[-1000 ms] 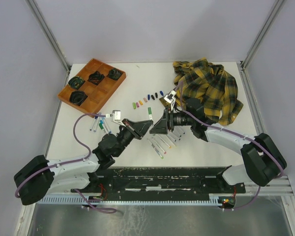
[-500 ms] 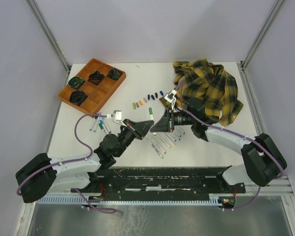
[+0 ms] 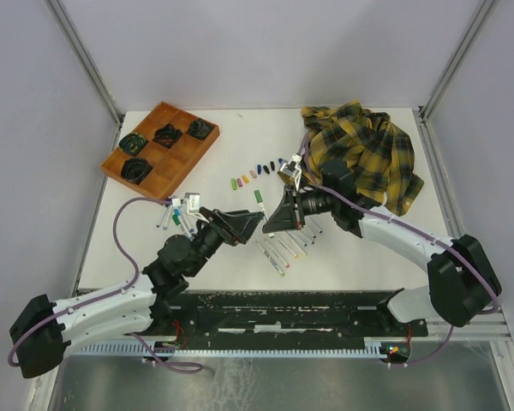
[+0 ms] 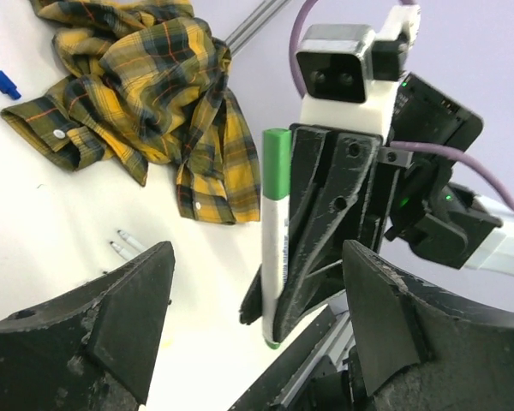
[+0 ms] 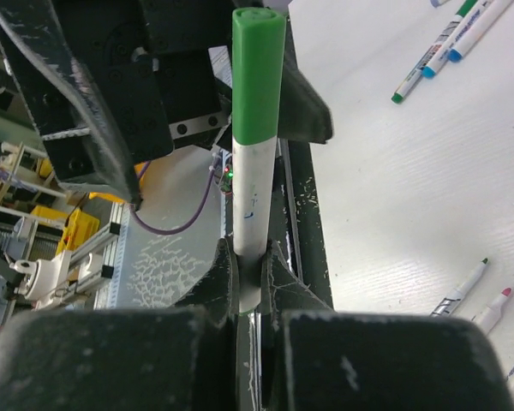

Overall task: Open the pen caps
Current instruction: Pick up the pen from the center of the board.

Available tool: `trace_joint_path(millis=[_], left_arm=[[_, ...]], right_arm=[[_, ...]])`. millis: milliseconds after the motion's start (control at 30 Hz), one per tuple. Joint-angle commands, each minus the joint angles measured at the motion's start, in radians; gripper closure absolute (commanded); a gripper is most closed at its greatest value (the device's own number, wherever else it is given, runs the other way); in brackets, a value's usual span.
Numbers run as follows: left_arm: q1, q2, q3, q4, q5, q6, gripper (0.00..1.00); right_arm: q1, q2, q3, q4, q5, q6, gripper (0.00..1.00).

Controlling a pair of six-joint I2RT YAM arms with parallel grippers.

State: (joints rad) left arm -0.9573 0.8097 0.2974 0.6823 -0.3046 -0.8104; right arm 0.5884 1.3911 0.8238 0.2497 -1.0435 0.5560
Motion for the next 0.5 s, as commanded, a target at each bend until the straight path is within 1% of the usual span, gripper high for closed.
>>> trace_joint_path(millis=[0,133,233,333,400,467], left_arm=[[0.044,-0.031,0.087,-0.153,0.080,0.081,0.15],[0.111,-0.004,0.122,-0.134,0.239,0.058,0.15],[0.146,0.018,0.146,-0.105,0.311,0.045,0.15],[0.172,0.043,0.165,-0.082,0.357,0.027,0.18],[0.186,0.064,0.178,-0.068,0.387,0.011,0.24],[0.198,0.091,0.184,-0.045,0.418,-0.009,0.35]], right_arm=[[0.001,-0.040,0.086,-0.157,-0.079,-0.147,1.00],[0.002,-0.035,0.109,-0.233,-0.126,-0.205,1.00],[0.002,-0.025,0.134,-0.313,-0.140,-0.270,1.00],[0.004,-0.023,0.147,-0.356,-0.147,-0.313,1.00],[0.007,-0.025,0.151,-0.364,-0.148,-0.323,1.00],[0.009,-0.026,0.154,-0.380,-0.147,-0.338,1.00]])
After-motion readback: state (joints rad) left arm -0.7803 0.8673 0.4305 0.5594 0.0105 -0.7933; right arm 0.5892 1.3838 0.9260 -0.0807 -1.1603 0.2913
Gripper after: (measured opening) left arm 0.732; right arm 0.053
